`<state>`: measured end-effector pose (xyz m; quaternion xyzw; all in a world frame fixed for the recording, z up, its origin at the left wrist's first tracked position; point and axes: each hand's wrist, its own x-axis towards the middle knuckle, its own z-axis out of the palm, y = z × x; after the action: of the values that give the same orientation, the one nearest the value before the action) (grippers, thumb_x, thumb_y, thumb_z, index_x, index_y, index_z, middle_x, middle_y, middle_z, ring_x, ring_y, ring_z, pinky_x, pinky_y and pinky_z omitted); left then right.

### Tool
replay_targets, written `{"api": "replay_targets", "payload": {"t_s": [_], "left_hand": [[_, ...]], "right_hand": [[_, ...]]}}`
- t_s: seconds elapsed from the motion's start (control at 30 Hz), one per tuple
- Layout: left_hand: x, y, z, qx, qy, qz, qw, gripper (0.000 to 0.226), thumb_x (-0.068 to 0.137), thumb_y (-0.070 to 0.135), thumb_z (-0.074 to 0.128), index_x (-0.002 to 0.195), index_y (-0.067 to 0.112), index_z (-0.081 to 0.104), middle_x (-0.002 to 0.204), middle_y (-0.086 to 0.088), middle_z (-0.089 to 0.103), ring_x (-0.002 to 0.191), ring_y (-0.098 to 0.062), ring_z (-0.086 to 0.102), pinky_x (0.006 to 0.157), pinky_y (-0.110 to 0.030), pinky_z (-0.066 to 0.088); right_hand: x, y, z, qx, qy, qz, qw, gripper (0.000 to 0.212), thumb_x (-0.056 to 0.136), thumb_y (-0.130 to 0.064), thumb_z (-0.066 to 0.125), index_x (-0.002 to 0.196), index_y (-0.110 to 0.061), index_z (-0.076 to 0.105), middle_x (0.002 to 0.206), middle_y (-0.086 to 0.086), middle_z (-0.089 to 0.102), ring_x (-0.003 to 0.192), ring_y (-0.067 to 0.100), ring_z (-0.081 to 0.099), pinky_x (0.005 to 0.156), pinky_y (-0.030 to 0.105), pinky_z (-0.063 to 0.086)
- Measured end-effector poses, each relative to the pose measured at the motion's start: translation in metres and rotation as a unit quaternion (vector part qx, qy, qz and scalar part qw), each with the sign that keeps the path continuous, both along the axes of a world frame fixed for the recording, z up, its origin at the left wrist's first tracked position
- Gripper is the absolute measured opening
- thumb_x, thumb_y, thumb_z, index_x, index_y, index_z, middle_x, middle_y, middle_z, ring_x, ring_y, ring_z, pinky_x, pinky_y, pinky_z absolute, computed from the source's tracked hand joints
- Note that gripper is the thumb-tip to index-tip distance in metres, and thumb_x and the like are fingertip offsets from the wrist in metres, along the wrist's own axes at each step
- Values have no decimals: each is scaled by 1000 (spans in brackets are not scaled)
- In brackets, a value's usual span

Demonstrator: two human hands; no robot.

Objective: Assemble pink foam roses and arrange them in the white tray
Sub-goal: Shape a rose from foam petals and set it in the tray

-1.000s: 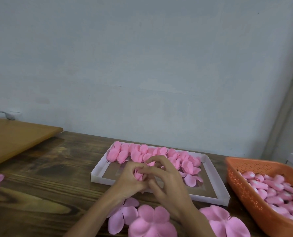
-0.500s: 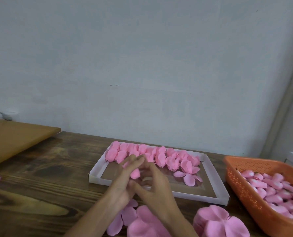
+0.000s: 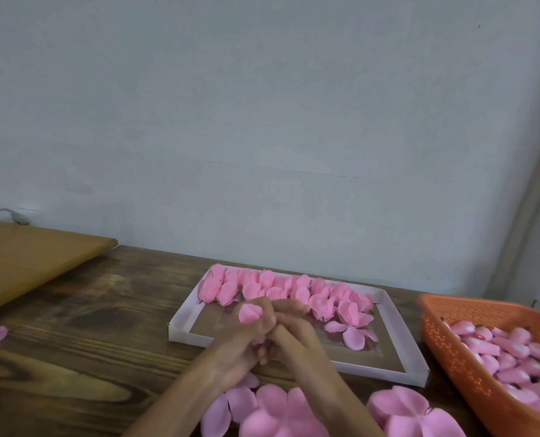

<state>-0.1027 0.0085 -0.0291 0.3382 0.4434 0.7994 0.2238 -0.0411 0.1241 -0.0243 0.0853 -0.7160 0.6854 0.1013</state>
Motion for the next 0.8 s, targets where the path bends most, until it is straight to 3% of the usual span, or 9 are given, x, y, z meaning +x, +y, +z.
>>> {"api": "replay_targets", "payload": {"t_s": [0.07, 0.13, 0.2, 0.3, 0.4, 0.57, 0.63, 0.73, 0.8], "left_hand": [[0, 0, -1, -16, 20, 3, 1000, 51, 71, 43, 95, 66, 11, 56, 122, -23, 71, 74, -18, 69, 47, -22, 43], [3, 1, -1, -17, 20, -1, 1000, 65, 69, 39, 97, 63, 0, 45, 114, -29, 70, 101, -33, 73, 56, -25, 54], [5, 3, 0, -38, 15, 27, 999, 64, 69, 47, 95, 65, -1, 54, 110, -27, 73, 107, -36, 72, 61, -25, 54], [2, 3, -1, -81, -4, 114, 990, 57, 69, 64, 86, 78, 10, 72, 114, -23, 76, 82, -30, 72, 65, -25, 41], [0, 0, 0, -84, -22, 138, 987, 45, 75, 58, 79, 74, 14, 70, 112, -19, 77, 43, -13, 54, 37, -14, 29], [-1, 0, -5, -115, -12, 111, 987, 62, 65, 70, 85, 76, 11, 70, 106, -19, 77, 46, -15, 52, 36, -15, 28], [0, 0, -4, -118, -19, 107, 987, 65, 63, 74, 84, 75, 12, 70, 103, -18, 76, 54, -20, 57, 38, -17, 29], [-1, 1, -3, -109, -41, 129, 985, 66, 61, 77, 84, 77, 14, 73, 102, -12, 79, 66, -18, 68, 46, -20, 31], [-1, 3, -3, -114, -62, 157, 979, 70, 52, 81, 85, 82, 18, 78, 91, -3, 78, 52, -12, 60, 44, -19, 27]], "right_hand": [[-2, -1, 0, -46, -80, -19, 996, 26, 84, -33, 58, 72, -12, 67, 68, 6, 63, 61, 17, 56, 58, 27, 48], [-4, 0, -3, -126, -163, -19, 978, 24, 88, -21, 55, 71, -6, 63, 61, 11, 59, 52, 20, 55, 51, 28, 46], [-5, -4, -2, -153, -191, 1, 970, 23, 91, -17, 58, 74, -6, 69, 63, 10, 60, 53, 20, 58, 53, 28, 48], [-4, -9, -5, -151, -102, 66, 981, 19, 92, -18, 64, 104, -20, 78, 84, 7, 68, 70, 19, 64, 67, 30, 54], [-3, -10, -13, -102, -55, 50, 992, 26, 90, -23, 65, 115, -25, 74, 86, 3, 70, 74, 17, 64, 71, 29, 56], [-14, -18, -11, -119, -153, -13, 981, 18, 71, -39, 64, 62, -25, 70, 61, 4, 57, 54, 19, 55, 52, 25, 43], [-16, -18, -12, -97, -159, -28, 982, 24, 74, -42, 59, 58, -27, 67, 58, 4, 58, 52, 19, 55, 50, 25, 41], [-9, -20, -15, -114, -105, -21, 988, 18, 84, -38, 59, 84, -24, 71, 71, 4, 67, 62, 18, 64, 56, 27, 49], [-5, -21, -16, -152, -69, -23, 986, 24, 87, -26, 63, 107, -13, 67, 78, 7, 69, 67, 18, 66, 60, 27, 54]]}}
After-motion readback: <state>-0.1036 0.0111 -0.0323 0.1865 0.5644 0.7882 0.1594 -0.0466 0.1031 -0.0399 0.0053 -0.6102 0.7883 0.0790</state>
